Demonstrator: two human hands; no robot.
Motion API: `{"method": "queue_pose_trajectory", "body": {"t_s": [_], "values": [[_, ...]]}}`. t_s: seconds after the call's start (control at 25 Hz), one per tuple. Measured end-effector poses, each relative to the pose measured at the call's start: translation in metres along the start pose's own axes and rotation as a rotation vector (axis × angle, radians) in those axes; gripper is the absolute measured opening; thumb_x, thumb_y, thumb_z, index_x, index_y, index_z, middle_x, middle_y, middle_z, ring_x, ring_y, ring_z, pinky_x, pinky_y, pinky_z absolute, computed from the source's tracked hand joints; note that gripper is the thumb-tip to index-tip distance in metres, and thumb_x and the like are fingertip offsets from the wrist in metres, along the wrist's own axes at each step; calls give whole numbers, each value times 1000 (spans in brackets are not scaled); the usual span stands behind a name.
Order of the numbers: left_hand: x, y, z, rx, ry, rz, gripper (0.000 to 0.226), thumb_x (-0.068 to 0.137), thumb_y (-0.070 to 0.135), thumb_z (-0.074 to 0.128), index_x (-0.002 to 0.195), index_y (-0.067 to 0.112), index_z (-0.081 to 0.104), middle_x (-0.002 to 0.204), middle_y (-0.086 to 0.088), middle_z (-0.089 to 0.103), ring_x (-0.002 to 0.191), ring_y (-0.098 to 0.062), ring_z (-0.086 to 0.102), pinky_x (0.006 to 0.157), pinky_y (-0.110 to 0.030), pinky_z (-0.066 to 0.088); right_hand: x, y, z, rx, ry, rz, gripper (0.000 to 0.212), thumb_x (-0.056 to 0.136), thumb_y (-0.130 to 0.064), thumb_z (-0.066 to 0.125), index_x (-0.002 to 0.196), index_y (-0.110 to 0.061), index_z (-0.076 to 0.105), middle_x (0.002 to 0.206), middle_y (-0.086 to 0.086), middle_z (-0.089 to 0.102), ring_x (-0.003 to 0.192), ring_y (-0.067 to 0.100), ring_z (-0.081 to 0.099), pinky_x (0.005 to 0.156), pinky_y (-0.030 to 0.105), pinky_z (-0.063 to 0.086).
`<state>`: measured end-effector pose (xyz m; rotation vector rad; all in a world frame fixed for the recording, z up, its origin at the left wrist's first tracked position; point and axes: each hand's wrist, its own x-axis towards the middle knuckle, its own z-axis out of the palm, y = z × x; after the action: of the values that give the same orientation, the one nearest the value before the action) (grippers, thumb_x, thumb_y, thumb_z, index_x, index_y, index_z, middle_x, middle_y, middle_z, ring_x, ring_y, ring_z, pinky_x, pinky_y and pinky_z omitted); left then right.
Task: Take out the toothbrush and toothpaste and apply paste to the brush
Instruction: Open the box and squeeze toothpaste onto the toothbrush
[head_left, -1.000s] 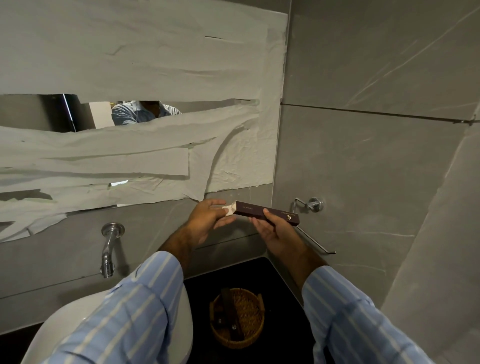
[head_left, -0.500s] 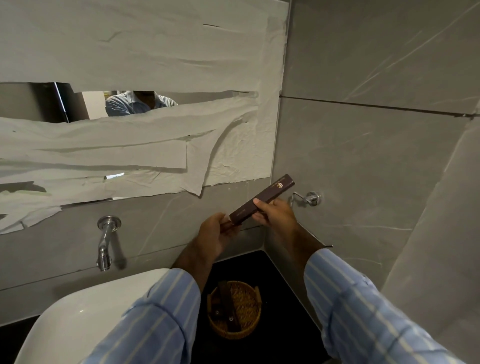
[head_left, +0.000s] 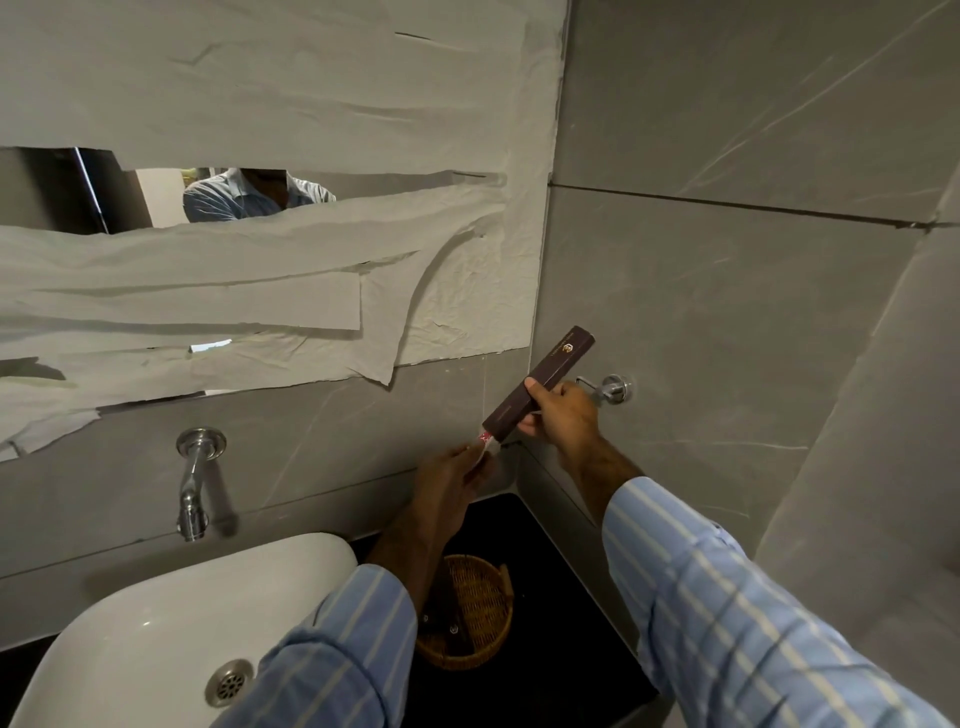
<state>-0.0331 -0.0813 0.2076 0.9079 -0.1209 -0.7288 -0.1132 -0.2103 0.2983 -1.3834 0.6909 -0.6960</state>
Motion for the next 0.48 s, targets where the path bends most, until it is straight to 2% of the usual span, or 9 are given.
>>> {"method": "queue_pose_trajectory", "body": {"t_s": [0.08,0.12,0.2,0.32,0.4,0.48], "values": [[0,-3,-7,246,2,90,32,87,5,70,116,-9,67,100,-18,71,89,-24,68,89,-38,55,2,1,-4,11,16,10,19,96,-23,61,103,-5,60,107,21,73,91,30,74,81,45,62],[-1,-2,-8,358,15,118,33,85,9,73,116,-5,69,100,-17,73,89,-24,69,88,-38,56,2,2,-5,7,19,14,25,96,-24,61,108,-3,59,108,21,73,92,31,74,82,46,62],[-2,4,-6,566,18,154,34,81,18,79,112,5,74,97,-14,78,82,-21,73,75,-32,59,1,2,-7,0,27,15,27,96,-25,61,111,-2,59,110,20,72,92,31,74,82,46,61],[-1,16,1,931,-33,233,31,77,30,82,104,15,77,89,-2,78,67,-8,72,54,-16,55,0,4,-7,-18,38,-2,14,95,-25,62,93,-11,58,110,19,73,91,29,74,80,45,62],[-2,23,4,1143,-62,282,28,79,35,80,102,20,77,81,8,73,67,-1,69,49,-10,51,1,5,-8,-34,50,0,15,94,-25,63,93,-11,58,110,18,73,89,28,75,78,44,63],[-5,27,4,1214,-60,346,26,79,39,78,98,22,78,76,10,72,67,-3,69,54,-14,52,2,6,-10,-11,61,4,19,94,-25,64,99,-8,60,106,17,74,80,23,76,71,38,64]]}}
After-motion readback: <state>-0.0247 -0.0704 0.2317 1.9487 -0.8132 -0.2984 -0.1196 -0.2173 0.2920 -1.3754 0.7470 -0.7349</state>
